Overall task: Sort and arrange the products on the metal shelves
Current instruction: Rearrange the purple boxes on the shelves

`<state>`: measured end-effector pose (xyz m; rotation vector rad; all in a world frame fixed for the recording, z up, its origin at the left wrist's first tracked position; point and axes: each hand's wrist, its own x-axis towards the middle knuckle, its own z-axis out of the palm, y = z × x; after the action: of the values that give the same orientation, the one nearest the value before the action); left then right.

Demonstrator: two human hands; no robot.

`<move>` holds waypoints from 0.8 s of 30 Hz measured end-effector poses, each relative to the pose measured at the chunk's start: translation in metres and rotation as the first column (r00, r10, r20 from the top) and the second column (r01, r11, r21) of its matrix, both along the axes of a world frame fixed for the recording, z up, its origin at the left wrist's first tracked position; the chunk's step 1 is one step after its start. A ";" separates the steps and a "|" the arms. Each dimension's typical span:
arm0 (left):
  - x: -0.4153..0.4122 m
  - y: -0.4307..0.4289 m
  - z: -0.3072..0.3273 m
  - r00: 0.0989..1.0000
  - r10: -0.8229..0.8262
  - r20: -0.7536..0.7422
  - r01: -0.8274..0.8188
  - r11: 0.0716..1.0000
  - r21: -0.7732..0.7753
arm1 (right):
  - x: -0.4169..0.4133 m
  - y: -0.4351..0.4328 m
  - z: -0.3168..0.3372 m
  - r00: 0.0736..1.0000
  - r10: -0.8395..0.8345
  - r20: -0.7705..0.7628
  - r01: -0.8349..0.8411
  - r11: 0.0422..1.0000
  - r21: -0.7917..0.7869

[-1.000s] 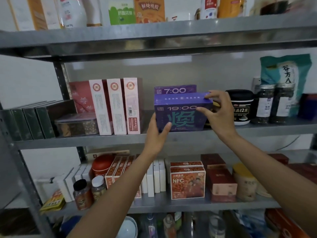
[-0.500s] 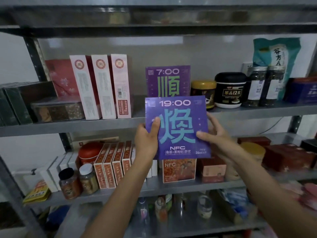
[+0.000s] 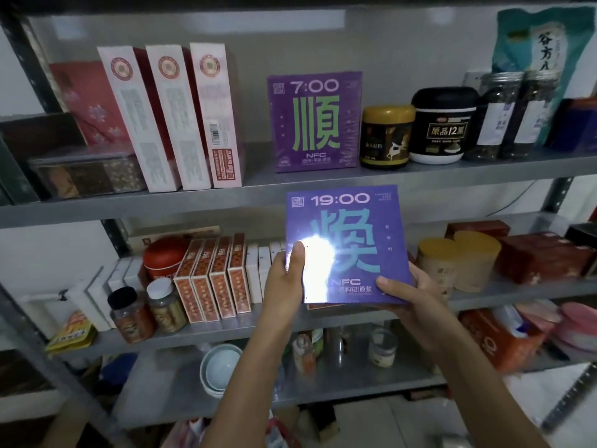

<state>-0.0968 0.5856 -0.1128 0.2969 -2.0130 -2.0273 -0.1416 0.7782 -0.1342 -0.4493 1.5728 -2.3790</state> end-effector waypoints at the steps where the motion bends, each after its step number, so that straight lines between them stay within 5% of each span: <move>1: -0.001 0.001 -0.004 0.999 0.045 0.001 -0.045 0.999 0.023 | 0.002 -0.002 0.000 1.000 -0.011 -0.005 0.011 1.000 0.008; 6: -0.002 0.001 -0.005 0.999 0.029 0.042 -0.033 0.993 0.111 | 0.011 -0.008 -0.007 0.990 -0.103 -0.100 0.096 0.993 -0.068; 8: -0.001 0.001 -0.006 0.998 0.056 -0.001 -0.056 0.994 -0.098 | 0.016 -0.011 -0.010 0.980 -0.159 -0.121 0.150 0.985 -0.082; 11: 0.002 -0.003 -0.012 0.960 0.049 -0.275 -0.237 0.667 -0.707 | 0.022 -0.017 -0.009 0.953 -0.272 -0.132 0.266 0.962 -0.063; 13: 0.002 0.003 -0.021 0.958 -0.206 -0.197 -0.087 0.447 -0.890 | 0.024 -0.021 -0.006 0.932 -0.340 -0.125 0.334 0.940 -0.064; 16: -0.002 0.012 -0.031 0.964 -0.232 -0.132 -0.101 0.141 -0.985 | 0.028 -0.030 -0.005 0.919 -0.390 -0.062 0.385 0.919 -0.084; 20: -0.005 0.014 -0.039 0.865 -0.191 -0.465 -0.417 0.244 -0.876 | 0.034 -0.037 -0.009 0.918 -0.398 -0.001 0.397 0.916 -0.057; 24: -0.010 0.010 -0.053 0.800 -0.173 -0.575 -0.531 0.242 -0.812 | 0.030 -0.025 -0.003 0.970 -0.225 0.092 0.232 0.969 -0.079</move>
<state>-0.1065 0.5956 -0.1654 -0.3099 -2.1741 -0.2631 -0.1117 0.7531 -0.1377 -0.1916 1.5611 -2.6103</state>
